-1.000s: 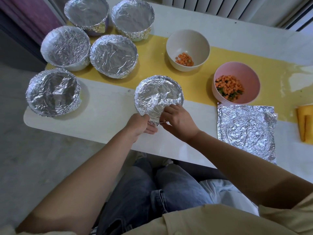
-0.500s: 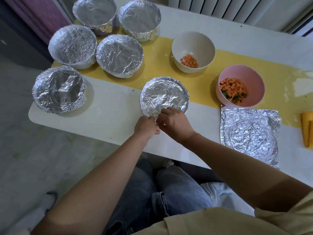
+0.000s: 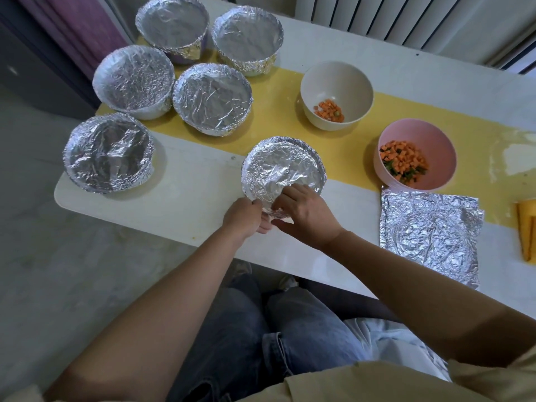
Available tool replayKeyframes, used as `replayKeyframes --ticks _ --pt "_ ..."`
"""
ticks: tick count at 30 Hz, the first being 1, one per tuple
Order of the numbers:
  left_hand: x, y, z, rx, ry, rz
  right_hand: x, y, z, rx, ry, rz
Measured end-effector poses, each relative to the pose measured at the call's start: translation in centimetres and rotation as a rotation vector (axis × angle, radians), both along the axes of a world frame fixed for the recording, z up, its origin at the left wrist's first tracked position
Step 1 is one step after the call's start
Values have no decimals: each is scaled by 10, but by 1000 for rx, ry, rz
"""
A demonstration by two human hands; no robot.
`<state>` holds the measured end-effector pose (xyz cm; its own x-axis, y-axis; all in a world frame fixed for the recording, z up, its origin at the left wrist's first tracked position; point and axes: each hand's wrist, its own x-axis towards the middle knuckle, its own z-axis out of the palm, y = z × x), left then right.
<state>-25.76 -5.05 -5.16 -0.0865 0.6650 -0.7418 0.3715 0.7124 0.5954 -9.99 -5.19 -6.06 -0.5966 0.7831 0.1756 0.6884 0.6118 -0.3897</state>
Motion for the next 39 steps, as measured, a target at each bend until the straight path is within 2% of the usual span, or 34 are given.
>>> replayKeyframes --ticks 6,9,12,17,29,32,39 --pt "-11 5 0 6 -33 -54 7 0 -2 30 13 -25" --pt "-10 0 0 29 15 -23 2 0 -4 45 25 -22" --pt "-6 -5 4 -38 40 -19 -4 -1 -5 32 23 -23" --pt "4 -11 7 -82 -102 75 -11 -1 -6 37 36 -34" --pt "-10 -1 9 -34 -145 76 5 -3 -3 30 -7 28" --pt "-15 -1 10 -24 -129 42 4 -3 -2 59 13 13" --pt "-9 -9 7 -51 -64 109 -5 -1 -2 0 51 -1"
